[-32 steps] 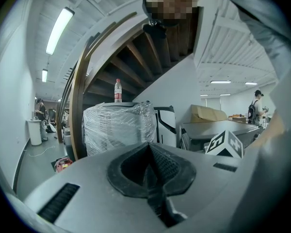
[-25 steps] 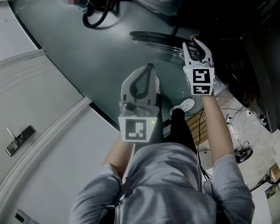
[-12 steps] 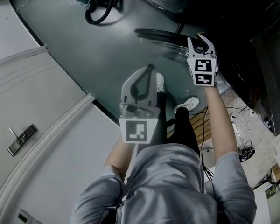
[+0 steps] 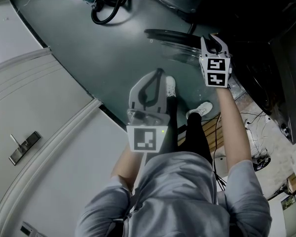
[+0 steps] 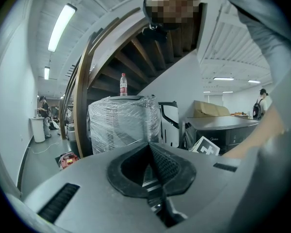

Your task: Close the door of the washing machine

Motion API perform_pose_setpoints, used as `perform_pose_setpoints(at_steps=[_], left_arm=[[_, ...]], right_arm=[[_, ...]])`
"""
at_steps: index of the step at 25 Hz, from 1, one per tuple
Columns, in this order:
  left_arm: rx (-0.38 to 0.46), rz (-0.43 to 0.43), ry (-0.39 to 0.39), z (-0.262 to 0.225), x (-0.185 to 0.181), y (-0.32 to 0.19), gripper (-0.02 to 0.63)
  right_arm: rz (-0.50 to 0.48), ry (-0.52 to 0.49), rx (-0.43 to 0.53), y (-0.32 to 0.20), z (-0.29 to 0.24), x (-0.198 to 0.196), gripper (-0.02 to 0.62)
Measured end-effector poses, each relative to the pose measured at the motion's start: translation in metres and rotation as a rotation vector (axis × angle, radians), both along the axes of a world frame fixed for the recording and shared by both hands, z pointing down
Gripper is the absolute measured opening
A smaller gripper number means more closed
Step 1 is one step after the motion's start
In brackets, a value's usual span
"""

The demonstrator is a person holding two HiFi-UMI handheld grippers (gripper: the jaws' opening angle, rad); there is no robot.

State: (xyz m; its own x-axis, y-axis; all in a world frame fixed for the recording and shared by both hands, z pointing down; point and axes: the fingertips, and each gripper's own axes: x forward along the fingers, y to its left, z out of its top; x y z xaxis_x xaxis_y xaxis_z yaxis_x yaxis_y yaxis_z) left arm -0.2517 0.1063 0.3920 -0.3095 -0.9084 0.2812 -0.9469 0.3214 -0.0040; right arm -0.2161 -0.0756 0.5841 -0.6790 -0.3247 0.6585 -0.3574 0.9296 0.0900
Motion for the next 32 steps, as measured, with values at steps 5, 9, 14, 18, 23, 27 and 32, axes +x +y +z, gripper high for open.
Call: perform_pose_setpoints(at_steps=[5,9,14,18,23,27,32], left_arm=[[0.007,-0.003,0.0,-0.002,-0.001,-0.002,-0.003],[0.016,-0.005,0.002,-0.001,-0.002,-0.002,-0.003],[0.005,0.0,0.006,0.001,0.0,-0.001,-0.003],[0.013,0.0,0.011,0.001,0.002,-0.002,-0.003],[0.007,0.018,0.005,0.001,0.006,-0.003,-0.003],[0.011,0.03,-0.003,-0.001,0.009,-0.004,-0.003],[0.009,0.036,0.006,0.0,0.015,-0.004,-0.003]], right_arm=[[0.007,0.028,-0.012,-0.008,0.003,-0.005,0.06],[0.041,0.024,-0.05,-0.008,0.005,-0.005,0.049],[0.057,0.025,-0.057,-0.007,0.005,-0.003,0.039],[0.047,0.034,-0.075,-0.003,0.005,0.0,0.038],[0.044,0.035,-0.086,0.007,0.004,0.008,0.037],[0.033,0.041,-0.088,0.013,0.005,0.012,0.037],[0.026,0.058,-0.102,0.017,0.007,0.017,0.037]])
